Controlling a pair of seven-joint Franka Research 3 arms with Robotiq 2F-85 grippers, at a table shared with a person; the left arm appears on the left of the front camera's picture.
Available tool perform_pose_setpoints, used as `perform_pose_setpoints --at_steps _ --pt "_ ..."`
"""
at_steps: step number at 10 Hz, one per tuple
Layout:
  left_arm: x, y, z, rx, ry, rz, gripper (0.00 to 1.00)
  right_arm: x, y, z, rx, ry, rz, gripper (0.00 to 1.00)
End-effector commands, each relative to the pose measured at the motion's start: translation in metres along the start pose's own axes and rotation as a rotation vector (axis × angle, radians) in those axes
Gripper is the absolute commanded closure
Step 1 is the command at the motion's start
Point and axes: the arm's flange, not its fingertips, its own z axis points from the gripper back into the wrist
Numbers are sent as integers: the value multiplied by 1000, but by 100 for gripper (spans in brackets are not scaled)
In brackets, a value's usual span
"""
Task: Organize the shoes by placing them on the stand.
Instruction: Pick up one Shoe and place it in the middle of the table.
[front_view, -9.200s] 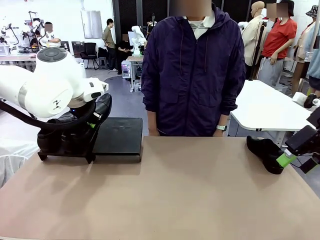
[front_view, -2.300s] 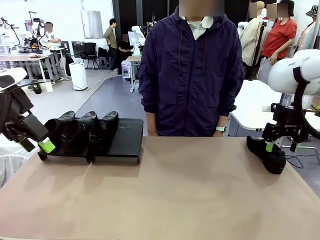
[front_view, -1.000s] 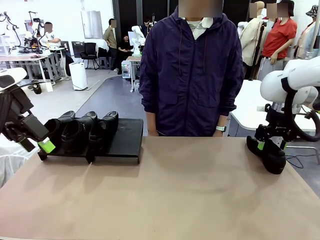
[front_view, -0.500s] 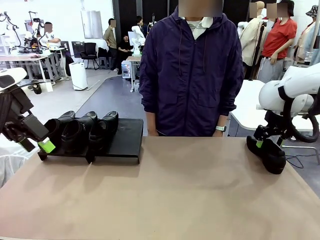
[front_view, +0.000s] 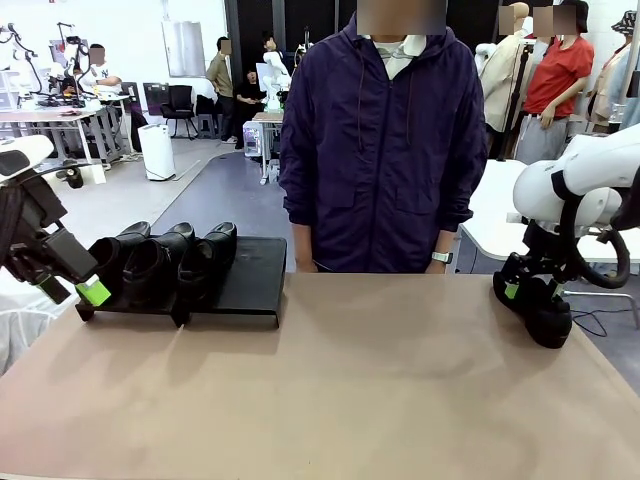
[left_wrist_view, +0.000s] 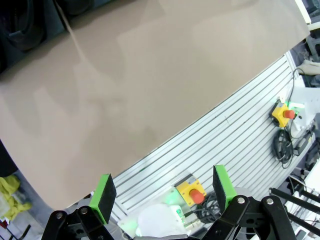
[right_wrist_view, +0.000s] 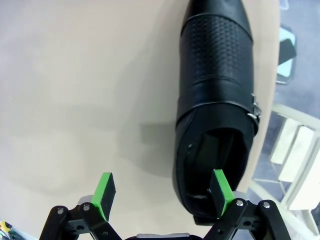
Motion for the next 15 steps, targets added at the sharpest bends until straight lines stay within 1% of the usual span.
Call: perform_pose_setpoints --at_steps 1,3,5,9,10,11,15 --pt "-1 -1 1 -18 -5 9 0 7 3 2 30 24 -3 0" --pt "-1 -1 1 -18 -5 9 0 9 4 -7 27 46 -9 0" --pt "-1 -1 1 -18 -5 9 0 8 4 -13 3 42 -7 0" --pt "-1 -1 1 -18 -5 9 0 9 1 -18 13 54 2 0" --pt "-1 -1 1 -18 -5 9 0 9 0 -17 17 59 7 60" --pt "-1 -1 1 -18 -5 9 0 9 1 -18 19 65 10 100" --pt "-1 -1 1 -18 -5 9 0 9 2 -17 5 74 18 100"
